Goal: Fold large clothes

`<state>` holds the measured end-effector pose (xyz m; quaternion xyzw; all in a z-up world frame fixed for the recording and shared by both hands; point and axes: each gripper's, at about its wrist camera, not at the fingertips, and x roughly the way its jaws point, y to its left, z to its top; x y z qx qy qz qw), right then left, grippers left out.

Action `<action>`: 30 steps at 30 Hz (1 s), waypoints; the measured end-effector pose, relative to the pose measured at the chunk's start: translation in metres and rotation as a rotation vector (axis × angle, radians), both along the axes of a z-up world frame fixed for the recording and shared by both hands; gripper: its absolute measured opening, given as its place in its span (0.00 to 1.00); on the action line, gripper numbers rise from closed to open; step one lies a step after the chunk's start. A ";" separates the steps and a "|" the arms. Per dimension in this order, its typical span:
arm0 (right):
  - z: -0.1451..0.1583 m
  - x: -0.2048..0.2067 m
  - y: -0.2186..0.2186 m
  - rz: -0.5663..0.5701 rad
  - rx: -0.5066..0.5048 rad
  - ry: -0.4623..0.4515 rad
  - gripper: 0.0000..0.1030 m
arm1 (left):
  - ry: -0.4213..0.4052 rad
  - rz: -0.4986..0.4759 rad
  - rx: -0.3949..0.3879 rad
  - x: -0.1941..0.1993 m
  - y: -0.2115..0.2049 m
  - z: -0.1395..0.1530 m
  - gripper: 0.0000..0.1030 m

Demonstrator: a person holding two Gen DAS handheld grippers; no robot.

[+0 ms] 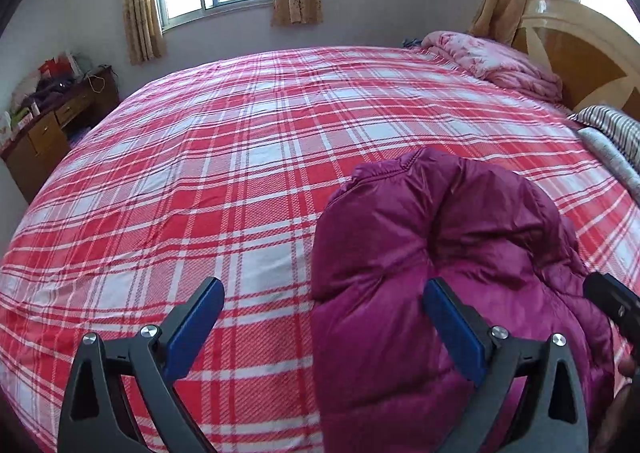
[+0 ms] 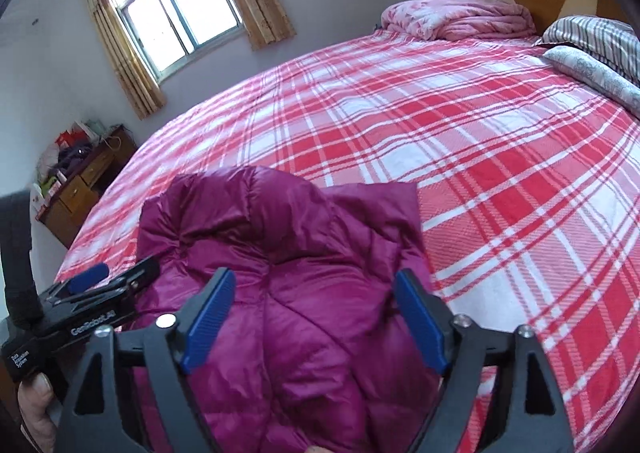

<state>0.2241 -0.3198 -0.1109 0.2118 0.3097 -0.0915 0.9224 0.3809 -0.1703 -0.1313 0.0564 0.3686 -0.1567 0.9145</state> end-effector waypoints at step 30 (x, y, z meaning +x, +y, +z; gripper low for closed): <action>0.003 -0.034 0.039 0.212 0.185 0.002 0.24 | 0.082 -0.178 -0.189 -0.081 0.019 0.021 0.31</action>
